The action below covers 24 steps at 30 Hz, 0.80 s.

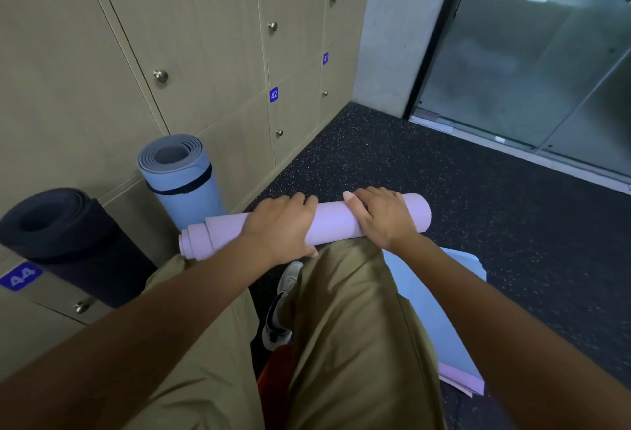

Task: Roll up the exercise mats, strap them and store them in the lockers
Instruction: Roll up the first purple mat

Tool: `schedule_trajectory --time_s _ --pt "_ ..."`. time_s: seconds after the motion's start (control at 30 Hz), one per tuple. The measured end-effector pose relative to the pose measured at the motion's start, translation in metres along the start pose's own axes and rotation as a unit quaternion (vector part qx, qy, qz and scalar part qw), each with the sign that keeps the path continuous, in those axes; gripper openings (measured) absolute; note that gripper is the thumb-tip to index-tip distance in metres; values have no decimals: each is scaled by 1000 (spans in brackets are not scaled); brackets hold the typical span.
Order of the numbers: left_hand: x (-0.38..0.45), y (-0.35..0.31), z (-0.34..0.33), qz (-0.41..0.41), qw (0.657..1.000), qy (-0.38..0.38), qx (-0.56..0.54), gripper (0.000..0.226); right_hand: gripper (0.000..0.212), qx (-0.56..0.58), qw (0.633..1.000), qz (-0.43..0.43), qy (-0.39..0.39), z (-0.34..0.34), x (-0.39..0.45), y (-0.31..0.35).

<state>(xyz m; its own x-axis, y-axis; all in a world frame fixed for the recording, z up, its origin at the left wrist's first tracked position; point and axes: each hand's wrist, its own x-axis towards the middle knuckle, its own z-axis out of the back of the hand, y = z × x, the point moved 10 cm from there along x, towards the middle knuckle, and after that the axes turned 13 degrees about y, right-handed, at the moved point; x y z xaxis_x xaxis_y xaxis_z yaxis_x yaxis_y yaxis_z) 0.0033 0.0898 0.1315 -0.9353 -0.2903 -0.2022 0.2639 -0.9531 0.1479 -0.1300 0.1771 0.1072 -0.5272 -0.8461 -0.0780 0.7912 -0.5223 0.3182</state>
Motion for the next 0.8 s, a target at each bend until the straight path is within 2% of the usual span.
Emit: schedule_trajectory --time_s 0.1,0.17,0.27,0.33,0.43,0.5,0.53,0.6,0.7,0.8 --pt "2 8 1 0 999 5 -36 68 69 32 999 -5 -19 4 -1 -4" --pt "3 13 1 -2 998 16 -65 68 75 52 996 -29 -70 14 -6 -11" --pt "3 21 6 5 990 24 -142 71 69 99 974 -101 -175 42 -22 -29" --pt "2 27 14 18 978 19 -209 72 78 157 939 -155 -265 71 -37 -39" --pt "-1 29 23 7 938 0 -346 73 111 381 841 -196 -330 102 -51 -44" --pt "-7 23 26 -21 890 -13 -456 67 122 529 769 -185 -307 109 -46 -38" --pt "-11 19 25 -37 861 -13 -507 61 121 592 736 -163 -285 112 -41 -32" --pt "-19 10 23 -63 810 -9 -583 53 102 692 684 -76 -218 120 -30 -10" --pt "-29 6 15 -90 764 8 -639 60 74 725 671 19 -153 133 -28 24" --pt "-39 6 2 -91 745 27 -660 62 65 703 701 53 -106 134 -34 52"
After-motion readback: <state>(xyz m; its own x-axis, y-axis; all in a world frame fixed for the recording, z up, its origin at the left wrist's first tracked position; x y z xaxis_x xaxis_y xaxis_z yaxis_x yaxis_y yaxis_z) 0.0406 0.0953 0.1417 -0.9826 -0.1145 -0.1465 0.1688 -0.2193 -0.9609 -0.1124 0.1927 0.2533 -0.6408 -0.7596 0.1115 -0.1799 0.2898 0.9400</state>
